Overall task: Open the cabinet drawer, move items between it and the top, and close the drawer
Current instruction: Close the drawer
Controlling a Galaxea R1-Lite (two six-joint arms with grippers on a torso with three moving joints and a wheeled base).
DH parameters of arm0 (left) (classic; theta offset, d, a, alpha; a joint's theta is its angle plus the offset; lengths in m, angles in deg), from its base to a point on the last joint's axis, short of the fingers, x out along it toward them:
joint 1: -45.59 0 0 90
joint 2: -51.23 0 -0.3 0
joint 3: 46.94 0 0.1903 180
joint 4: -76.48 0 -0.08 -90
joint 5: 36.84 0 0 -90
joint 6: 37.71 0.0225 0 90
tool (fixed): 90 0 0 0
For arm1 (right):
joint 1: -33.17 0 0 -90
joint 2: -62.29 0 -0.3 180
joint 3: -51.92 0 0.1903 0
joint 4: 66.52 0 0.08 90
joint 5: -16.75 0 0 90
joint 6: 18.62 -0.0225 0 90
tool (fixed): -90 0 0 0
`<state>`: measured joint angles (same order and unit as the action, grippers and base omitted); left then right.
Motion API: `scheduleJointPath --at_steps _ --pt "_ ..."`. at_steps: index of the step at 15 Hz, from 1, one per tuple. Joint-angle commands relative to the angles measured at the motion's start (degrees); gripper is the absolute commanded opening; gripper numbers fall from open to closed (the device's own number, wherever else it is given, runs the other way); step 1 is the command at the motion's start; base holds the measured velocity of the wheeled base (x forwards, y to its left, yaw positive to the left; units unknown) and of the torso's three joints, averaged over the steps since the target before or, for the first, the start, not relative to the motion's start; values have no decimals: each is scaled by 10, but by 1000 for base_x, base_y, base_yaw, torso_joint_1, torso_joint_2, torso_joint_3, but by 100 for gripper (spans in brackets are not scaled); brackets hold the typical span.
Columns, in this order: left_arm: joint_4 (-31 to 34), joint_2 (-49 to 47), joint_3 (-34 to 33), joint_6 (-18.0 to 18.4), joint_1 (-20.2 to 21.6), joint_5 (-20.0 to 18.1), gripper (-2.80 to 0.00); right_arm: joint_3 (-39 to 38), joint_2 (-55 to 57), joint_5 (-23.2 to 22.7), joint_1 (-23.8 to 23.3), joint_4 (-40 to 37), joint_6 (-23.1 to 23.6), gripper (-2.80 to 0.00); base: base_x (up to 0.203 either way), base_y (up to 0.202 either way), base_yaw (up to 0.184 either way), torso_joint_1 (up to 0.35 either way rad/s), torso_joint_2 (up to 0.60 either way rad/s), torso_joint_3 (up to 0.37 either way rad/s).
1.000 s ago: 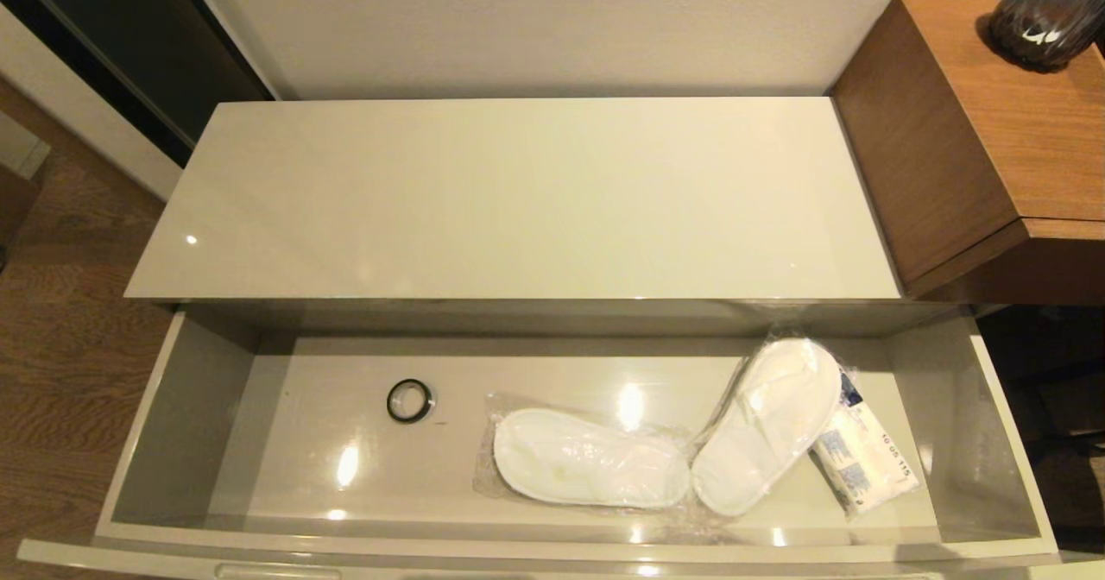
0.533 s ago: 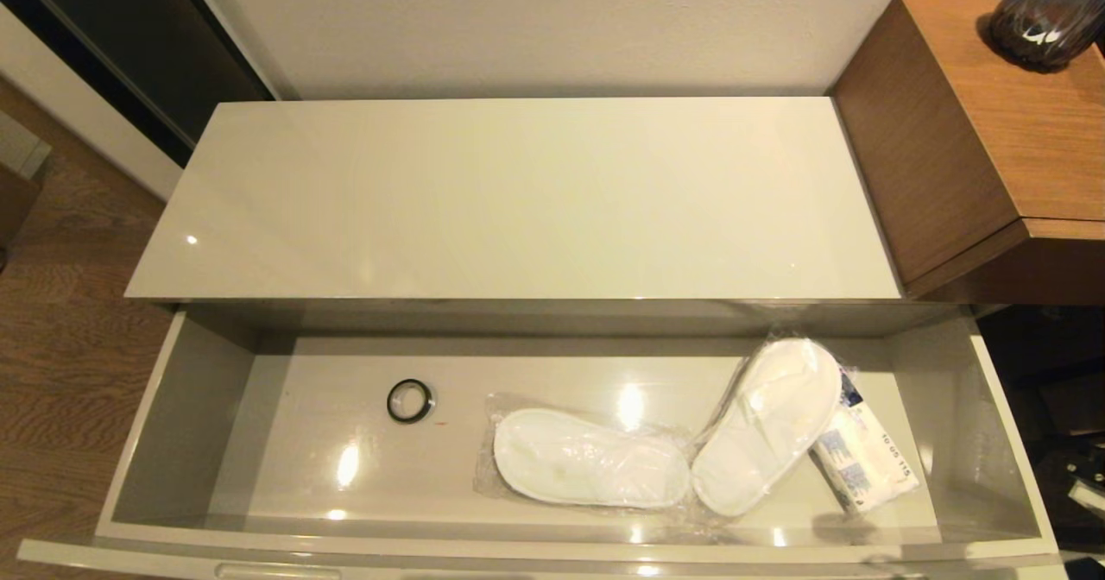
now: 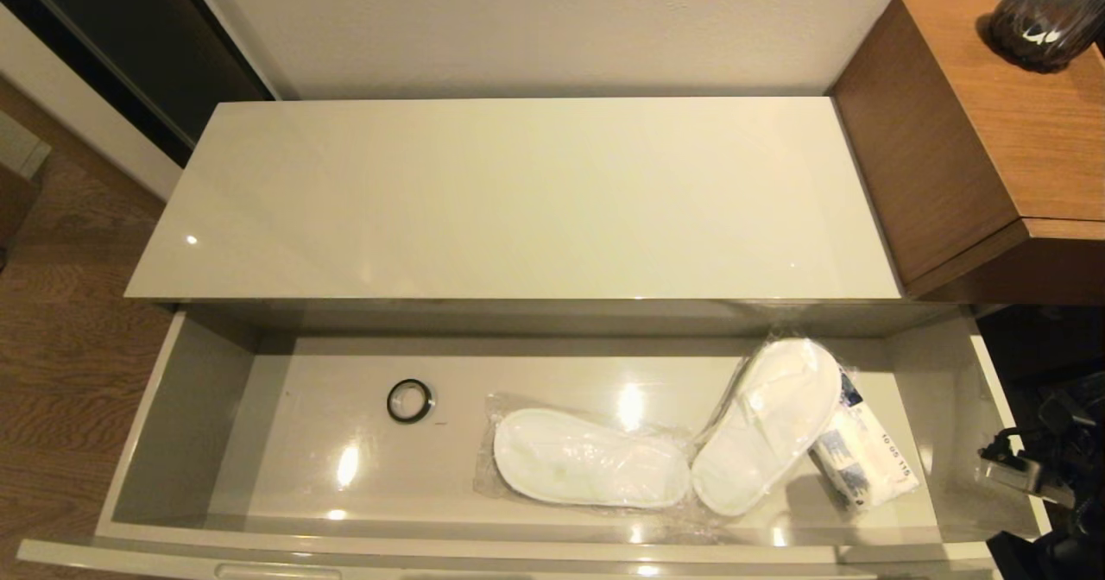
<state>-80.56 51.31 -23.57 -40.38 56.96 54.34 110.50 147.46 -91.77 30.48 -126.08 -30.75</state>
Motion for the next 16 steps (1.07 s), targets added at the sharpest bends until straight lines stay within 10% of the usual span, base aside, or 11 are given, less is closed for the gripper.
scheduleJointPath --at_steps 1,16 --pt "0 22 -1 -1 1 0 -280 -3 53 -1 20 0 -1 -280 0 0 0 0 0 0" --pt "0 22 -1 -1 1 0 -280 58 144 44 33 56 -112 -280 0 0 0 0 0 0"
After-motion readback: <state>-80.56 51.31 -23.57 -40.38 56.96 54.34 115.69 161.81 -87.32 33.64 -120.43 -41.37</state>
